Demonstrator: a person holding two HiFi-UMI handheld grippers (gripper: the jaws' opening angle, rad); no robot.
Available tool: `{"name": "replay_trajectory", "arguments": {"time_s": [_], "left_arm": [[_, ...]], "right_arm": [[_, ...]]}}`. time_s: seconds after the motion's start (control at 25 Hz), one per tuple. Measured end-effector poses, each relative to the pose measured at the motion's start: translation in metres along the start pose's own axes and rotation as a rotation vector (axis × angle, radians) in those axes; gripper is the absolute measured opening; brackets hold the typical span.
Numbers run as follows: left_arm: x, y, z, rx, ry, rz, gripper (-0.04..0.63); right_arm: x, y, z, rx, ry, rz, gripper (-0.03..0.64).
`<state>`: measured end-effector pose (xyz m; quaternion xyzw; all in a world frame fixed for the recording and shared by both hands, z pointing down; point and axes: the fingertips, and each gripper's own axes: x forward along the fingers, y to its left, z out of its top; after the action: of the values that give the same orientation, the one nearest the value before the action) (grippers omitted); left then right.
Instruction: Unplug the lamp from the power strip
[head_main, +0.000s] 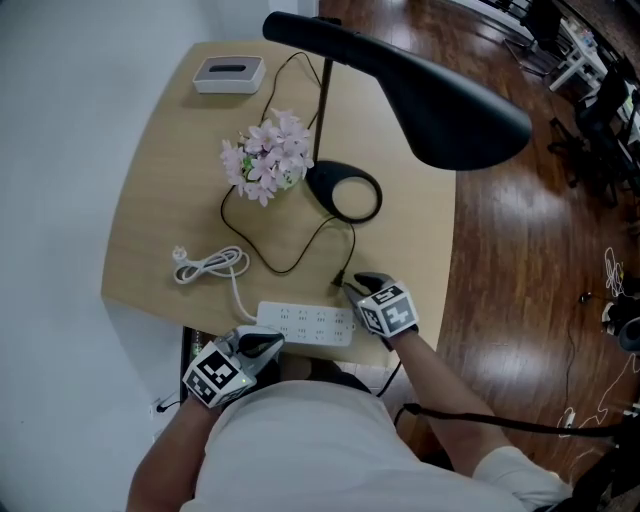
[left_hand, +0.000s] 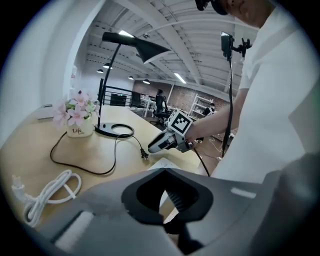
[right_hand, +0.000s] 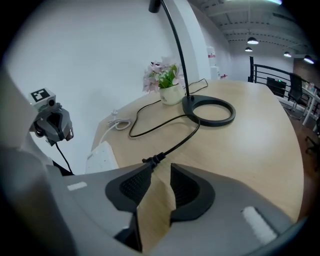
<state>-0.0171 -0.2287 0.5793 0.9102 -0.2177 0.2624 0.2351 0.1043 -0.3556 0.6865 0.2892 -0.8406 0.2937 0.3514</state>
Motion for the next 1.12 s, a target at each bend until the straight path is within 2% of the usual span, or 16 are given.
{"name": "replay_trajectory", "arguments": {"time_s": [0.16,0.24,0.32,0.48,0.6,0.84,1.12], "left_arm": [[-0.03,0.0,0.011,-0.06,-0.095,0.104,0.005],[-0.048,0.004,0.022,-0.047,-0.154,0.185,0.005],[-0.064,0.003,0.032,-0.023,-0.197,0.23,0.005],[-0.094,-0.016,0.048,0.019,-0.279,0.231,0.005],[-0.122,-0.039,0.046,0.033,-0.332,0.216,0.005],[-0.192,-0.103,-0.012,0.015,-0.398,0.178,0.005],[-0.259,-0.173,-0.1,0.032,-0.393,0.146,0.005]], "right_arm": [[-0.021,0.003,0.009,-0.018,-0.086,-0.005,0.126],[-0.036,0.012,0.014,-0.043,-0.131,-0.01,0.126],[-0.055,0.026,0.016,-0.07,-0.171,-0.019,0.126],[-0.099,0.07,0.016,-0.134,-0.245,-0.038,0.126],[-0.125,0.115,0.007,-0.186,-0.278,-0.049,0.126],[-0.164,0.228,-0.036,-0.205,-0.344,-0.073,0.126],[-0.198,0.356,-0.114,-0.148,-0.389,-0.121,0.126]]}}
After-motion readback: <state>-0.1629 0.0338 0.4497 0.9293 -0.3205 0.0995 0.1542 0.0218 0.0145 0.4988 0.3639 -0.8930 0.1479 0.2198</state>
